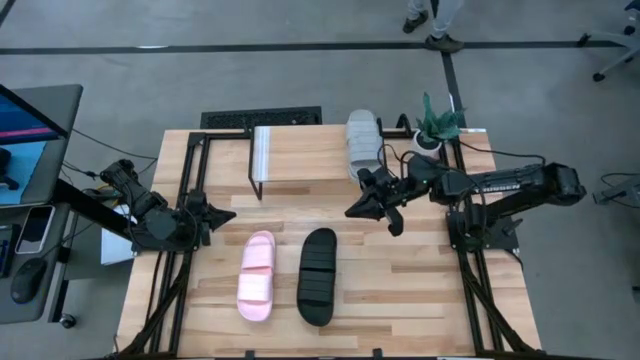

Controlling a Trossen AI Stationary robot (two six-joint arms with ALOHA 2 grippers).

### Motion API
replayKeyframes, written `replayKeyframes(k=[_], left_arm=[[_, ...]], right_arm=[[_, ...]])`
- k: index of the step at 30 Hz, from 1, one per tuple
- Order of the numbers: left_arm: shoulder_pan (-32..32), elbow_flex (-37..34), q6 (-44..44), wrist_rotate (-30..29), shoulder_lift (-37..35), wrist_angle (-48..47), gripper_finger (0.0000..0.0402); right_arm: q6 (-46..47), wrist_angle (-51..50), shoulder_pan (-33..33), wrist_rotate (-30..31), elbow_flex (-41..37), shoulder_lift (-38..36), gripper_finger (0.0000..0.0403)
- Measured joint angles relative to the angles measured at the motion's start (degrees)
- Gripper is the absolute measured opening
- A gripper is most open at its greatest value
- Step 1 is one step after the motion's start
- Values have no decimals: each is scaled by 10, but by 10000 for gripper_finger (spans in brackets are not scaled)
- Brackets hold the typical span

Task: Pick and place slides into the shelf
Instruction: Put the black pair of slides on the shelf

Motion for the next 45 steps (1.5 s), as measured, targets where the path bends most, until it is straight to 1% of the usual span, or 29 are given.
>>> replayKeyframes(k=[2, 5, 7, 9, 11, 14, 18, 22, 28, 32, 35, 40, 43, 45], left_arm=[[0, 0, -1, 6, 0, 0, 0], [0, 0, 1, 15, 0, 0, 0], [0, 0, 4, 15, 0, 0, 0], [0, 0, 5, 15, 0, 0, 0], [0, 0, 6, 15, 0, 0, 0], [0, 0, 6, 15, 0, 0, 0], [0, 0, 6, 15, 0, 0, 0], [0, 0, 6, 19, 0, 0, 0], [0, 0, 6, 18, 0, 0, 0], [0, 0, 6, 18, 0, 0, 0], [0, 0, 4, 18, 0, 1, 0], [0, 0, 2, 18, 0, 2, 0], [0, 0, 1, 19, 0, 2, 0], [0, 0, -1, 27, 0, 2, 0]], right_arm=[[0, 2, -3, -14, 1, -1, 0], [0, 12, -3, -14, 1, -1, 0], [-1, 28, -4, -13, 1, -1, 0], [-1, 31, -7, 2, 1, -1, 0], [-3, 15, -4, 28, 1, -1, 0], [-32, -25, 6, 47, 1, -1, 0], [-51, -59, 6, 46, 1, -1, 0], [-51, -82, 5, 46, 1, -1, 0], [-47, -123, 18, 29, 1, -1, 0], [-56, -142, 12, 10, -8, -1, 1], [-54, -131, 5, -1, -33, -1, 18], [-47, -126, 5, -4, -52, -1, 79], [-49, -153, 6, -4, -55, -1, 106], [-59, -195, 16, -1, -60, -1, 117]])
